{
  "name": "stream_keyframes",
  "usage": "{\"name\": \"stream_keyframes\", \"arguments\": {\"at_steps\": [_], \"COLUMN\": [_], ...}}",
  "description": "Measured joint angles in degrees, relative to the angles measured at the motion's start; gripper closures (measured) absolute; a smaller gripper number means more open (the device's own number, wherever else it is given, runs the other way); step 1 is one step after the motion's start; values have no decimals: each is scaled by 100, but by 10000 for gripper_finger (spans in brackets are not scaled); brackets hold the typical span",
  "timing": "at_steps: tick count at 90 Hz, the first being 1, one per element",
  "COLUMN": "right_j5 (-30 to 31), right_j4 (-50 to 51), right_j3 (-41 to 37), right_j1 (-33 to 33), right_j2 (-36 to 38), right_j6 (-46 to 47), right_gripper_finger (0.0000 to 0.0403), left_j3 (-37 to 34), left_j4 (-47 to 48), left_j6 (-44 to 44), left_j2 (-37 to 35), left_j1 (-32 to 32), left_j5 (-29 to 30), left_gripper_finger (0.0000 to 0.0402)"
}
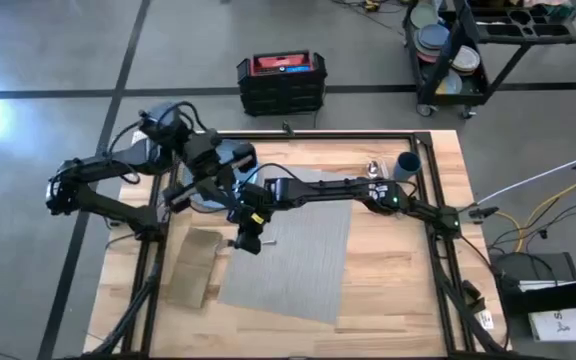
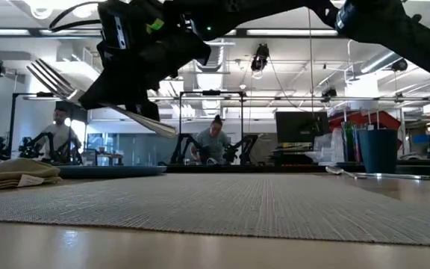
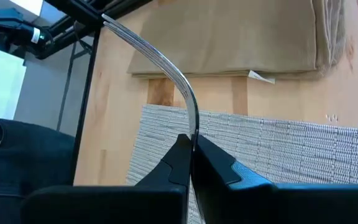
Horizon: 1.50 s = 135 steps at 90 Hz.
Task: Set table place
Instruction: Put the silver fork on the brown table napkin
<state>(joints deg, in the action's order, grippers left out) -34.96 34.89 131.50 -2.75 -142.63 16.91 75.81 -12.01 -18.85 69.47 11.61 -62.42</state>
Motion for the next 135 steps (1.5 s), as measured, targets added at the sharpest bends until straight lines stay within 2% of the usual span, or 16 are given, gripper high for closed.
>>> {"name": "stream_keyframes", "arguments": {"at_steps": [19, 35, 44, 60, 67, 76, 90, 96, 123, 135], "right_j5": [-82, 47, 105, 376, 289, 152, -394, -439, -662, -659], "right_j4": [-74, 70, 550, 2358, 2568, 2264, -109, -682, -602, -706], "right_j3": [-1, -296, -314, -298, -275, -273, -275, -269, -273, -273], "right_j1": [43, 135, 133, 69, 62, 62, 100, 137, 145, 117], "right_j2": [-85, -87, -84, -42, -39, -33, -25, -17, -17, -20], "right_j6": [80, -9, -174, -1023, -1140, -1086, -455, -168, -80, 65], "right_gripper_finger": [403, 403, 403, 403, 403, 403, 394, 379, 271, 237], "left_j3": [0, 0, -17, -20, -20, -20, -20, -20, -20, -20], "left_j4": [4, 10, 4, 4, 2, 4, 4, 10, 24, 26], "left_j6": [-31, -160, -164, -124, -70, -3, 11, 9, 13, 15], "left_j2": [290, 437, 445, 439, 435, 433, 431, 431, 431, 431], "left_j1": [-40, -60, -71, -71, -71, -69, -69, -69, -69, -69], "left_j5": [34, 14, -20, -67, -68, -70, -72, -72, -72, -72], "left_gripper_finger": [402, 402, 402, 402, 402, 402, 402, 402, 402, 402]}}
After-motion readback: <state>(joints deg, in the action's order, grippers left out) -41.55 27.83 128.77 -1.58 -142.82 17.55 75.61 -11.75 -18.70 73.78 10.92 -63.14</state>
